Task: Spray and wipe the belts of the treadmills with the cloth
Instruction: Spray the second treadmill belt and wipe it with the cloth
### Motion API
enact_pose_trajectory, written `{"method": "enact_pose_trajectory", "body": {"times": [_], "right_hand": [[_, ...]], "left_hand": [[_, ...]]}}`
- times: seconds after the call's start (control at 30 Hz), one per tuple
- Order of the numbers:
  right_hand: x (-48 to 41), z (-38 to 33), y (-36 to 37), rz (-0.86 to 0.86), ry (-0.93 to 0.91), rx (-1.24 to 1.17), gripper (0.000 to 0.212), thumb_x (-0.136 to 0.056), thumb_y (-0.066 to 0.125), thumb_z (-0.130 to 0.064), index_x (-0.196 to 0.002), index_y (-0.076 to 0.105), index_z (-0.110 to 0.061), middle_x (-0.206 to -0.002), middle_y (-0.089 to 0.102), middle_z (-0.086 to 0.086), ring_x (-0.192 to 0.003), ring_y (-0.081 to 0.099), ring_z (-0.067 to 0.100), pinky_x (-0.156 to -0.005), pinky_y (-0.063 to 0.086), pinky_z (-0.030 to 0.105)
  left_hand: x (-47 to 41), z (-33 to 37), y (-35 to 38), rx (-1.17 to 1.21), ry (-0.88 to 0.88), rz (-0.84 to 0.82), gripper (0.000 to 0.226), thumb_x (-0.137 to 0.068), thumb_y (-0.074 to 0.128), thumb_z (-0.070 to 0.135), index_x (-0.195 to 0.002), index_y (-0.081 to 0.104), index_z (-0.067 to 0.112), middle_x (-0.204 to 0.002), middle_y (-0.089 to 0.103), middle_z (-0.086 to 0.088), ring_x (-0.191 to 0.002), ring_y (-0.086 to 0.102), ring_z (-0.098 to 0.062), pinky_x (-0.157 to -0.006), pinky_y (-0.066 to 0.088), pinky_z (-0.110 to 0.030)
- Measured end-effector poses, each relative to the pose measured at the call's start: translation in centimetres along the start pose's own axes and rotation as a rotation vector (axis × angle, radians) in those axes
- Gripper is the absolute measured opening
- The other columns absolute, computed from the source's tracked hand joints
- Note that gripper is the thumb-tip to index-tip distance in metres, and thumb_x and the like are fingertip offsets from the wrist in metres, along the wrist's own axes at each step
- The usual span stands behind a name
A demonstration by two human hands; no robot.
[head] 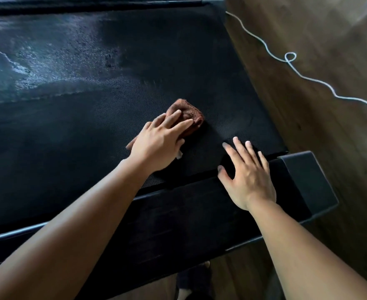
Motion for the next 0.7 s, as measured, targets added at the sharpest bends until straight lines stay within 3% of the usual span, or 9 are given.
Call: {"method": "enact_pose_trajectory", "body": {"times": [0.37,0.57,0.7], "right_hand": [[0.2,0.1,0.1,0.016,0.007,-0.022,0.063,-0.094,0.034,-0.058,-0.153,0.026,-0.038,-0.165,0.013,-0.009,-0.153,0.008,0.017,-0.124,0.007,0.044],[0.5,-0.3,-0.2,0.044,0.006,-0.023,0.063,-0.095,0.034,-0.056,-0.153,0.030,-0.033,-0.165,0.017,-0.005,-0.152,0.011,0.019,-0.123,0.010,0.043],[0.9,-0.7,-0.2,0.106,0.001,-0.073,0.052,-0.099,0.047,-0.045,-0.147,0.045,-0.023,-0.159,0.034,0.003,-0.149,0.025,0.025,-0.120,0.022,0.045]], "left_hand": [[0.3,-0.1,-1.2,0.023,0.125,0.085,0.050,-0.096,0.060,0.025,-0.144,0.048,0.032,-0.151,0.045,0.000,-0.118,0.050,-0.038,-0.103,0.041,-0.054],[1.0,-1.4,-2.3,0.096,0.145,0.134,0.052,-0.094,0.065,0.021,-0.143,0.052,0.029,-0.150,0.049,-0.002,-0.122,0.053,-0.035,-0.109,0.039,-0.047],[2.7,-3.0,-3.8,0.121,0.108,0.165,0.053,-0.095,0.066,0.021,-0.145,0.052,0.030,-0.152,0.048,0.001,-0.126,0.050,-0.033,-0.110,0.036,-0.043]]}}
Point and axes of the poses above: each hand's wrist, its own x-axis away from the middle knuckle, its own y-axis out of the palm, z = x × y, the point moved 4 cm from there along -x, towards the middle knuckle
